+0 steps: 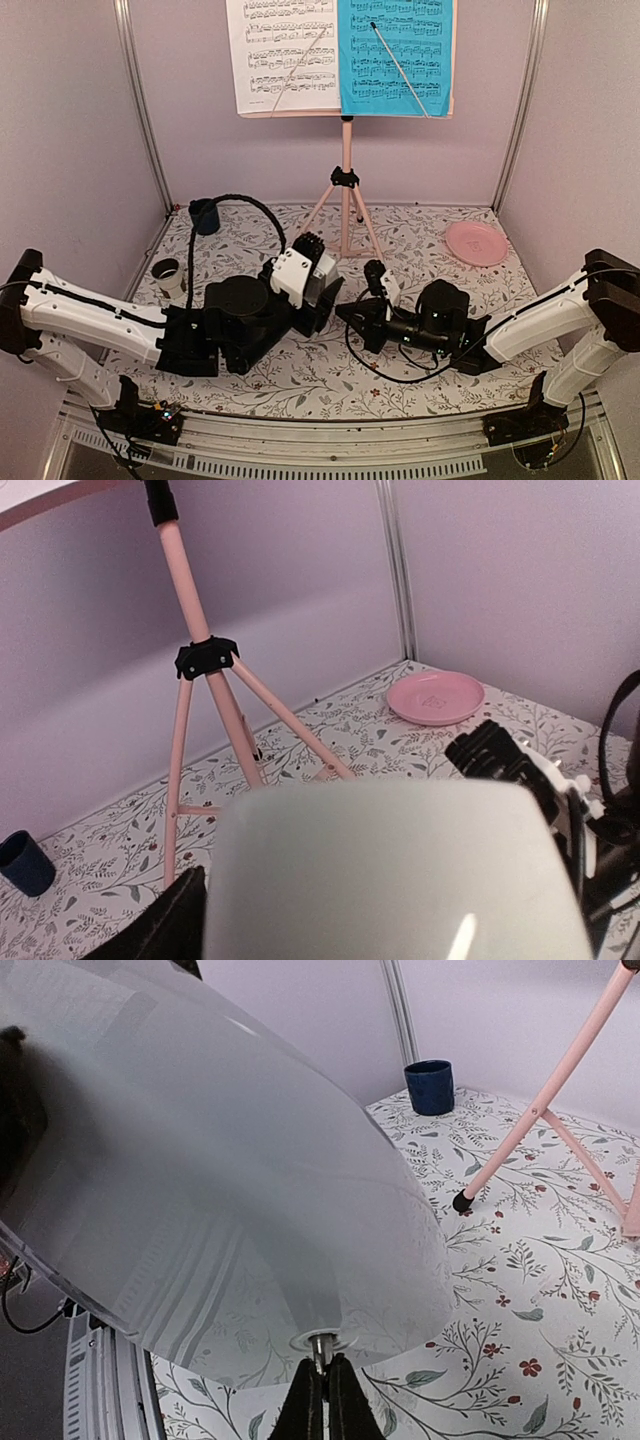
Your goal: Set up the instrument practice props
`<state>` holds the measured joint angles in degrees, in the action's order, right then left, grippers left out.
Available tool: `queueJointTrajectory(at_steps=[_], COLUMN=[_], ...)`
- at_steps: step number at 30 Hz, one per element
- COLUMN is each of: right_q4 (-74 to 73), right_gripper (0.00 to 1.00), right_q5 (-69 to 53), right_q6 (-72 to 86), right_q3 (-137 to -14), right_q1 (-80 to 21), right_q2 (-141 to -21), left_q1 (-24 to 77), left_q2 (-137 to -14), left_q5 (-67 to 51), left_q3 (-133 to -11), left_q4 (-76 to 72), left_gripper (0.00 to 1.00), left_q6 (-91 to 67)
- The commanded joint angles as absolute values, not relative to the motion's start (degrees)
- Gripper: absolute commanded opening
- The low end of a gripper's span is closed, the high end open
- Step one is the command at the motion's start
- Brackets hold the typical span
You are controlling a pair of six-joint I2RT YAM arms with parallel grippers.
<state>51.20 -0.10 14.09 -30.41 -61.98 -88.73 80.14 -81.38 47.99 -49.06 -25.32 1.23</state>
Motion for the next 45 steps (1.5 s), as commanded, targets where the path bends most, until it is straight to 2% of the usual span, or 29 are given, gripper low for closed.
queueJointTrajectory(at_steps=[1,19,26,30,33,37,40,45], right_q4=[54.6,65.6,67.7,64.7,62.5,59.7,56.3,45.6], right_gripper=[0.0,0.0,0.0,0.02,0.11,0.43,0.6,0.78], right_q5=[-1.9,-6.2,-7.9,-11.2,-11.0,-12.5,-14.1,-12.2], right_q6=[16.5,38.1,40.8,37.8,35.8,35.0,33.8,30.6], right_q3=[-31.3,-26.9,-25.7,-25.5,-22.5,-18.5,-16.7,-17.3], right_q1=[-61.9,-55.6,-54.4,-54.4,-54.4,-54.4,-54.5,-54.5], right_q2=[-86.1,-86.8,-87.6,-87.3,-85.3,-81.4,-78.1,-71.3], left_q1=[80.9,82.9,82.6,79.0,74.8,70.4,67.3,63.7], left_q2=[-79.1,-77.7,-77.9,-79.0,-79.9,-82.3,-84.9,-88.9], left_q5=[43.4,37.7,37.5,35.2,31.4,25.0,20.9,10.4], left_q3=[-48.4,-41.8,-41.6,-43.2,-42.8,-43.6,-45.2,-46.7], left_q4=[-32.4,-46.7,-46.5,-40.8,-40.1,-39.9,-38.2,-37.8], left_gripper=[0.26,0.24,0.24,0.24,0.25,0.25,0.25,0.27], left_q6=[2.9,12.6,11.7,4.6,1.0,-0.6,-1.9,-3.3])
